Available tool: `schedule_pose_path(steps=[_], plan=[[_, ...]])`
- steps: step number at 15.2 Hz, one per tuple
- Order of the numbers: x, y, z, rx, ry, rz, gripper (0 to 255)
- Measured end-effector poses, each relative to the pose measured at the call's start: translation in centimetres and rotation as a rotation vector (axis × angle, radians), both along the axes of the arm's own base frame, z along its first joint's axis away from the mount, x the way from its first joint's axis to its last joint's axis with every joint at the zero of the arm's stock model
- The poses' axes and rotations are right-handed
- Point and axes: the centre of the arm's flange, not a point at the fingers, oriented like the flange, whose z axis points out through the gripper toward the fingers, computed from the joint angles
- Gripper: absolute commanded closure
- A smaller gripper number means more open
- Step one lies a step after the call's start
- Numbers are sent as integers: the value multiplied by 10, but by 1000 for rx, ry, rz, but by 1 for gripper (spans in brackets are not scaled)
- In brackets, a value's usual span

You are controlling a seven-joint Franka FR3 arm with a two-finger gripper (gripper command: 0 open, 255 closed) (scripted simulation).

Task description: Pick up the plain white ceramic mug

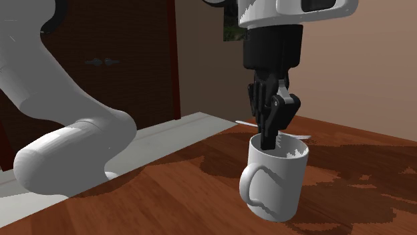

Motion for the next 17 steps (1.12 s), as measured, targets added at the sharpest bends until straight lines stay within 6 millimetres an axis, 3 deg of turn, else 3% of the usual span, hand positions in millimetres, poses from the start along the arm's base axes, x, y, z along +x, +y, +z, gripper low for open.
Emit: schedule_pose_path(steps=[4,17], plan=[[0,0,10,0,0,0,255],[0,1,77,0,0,0,255]])
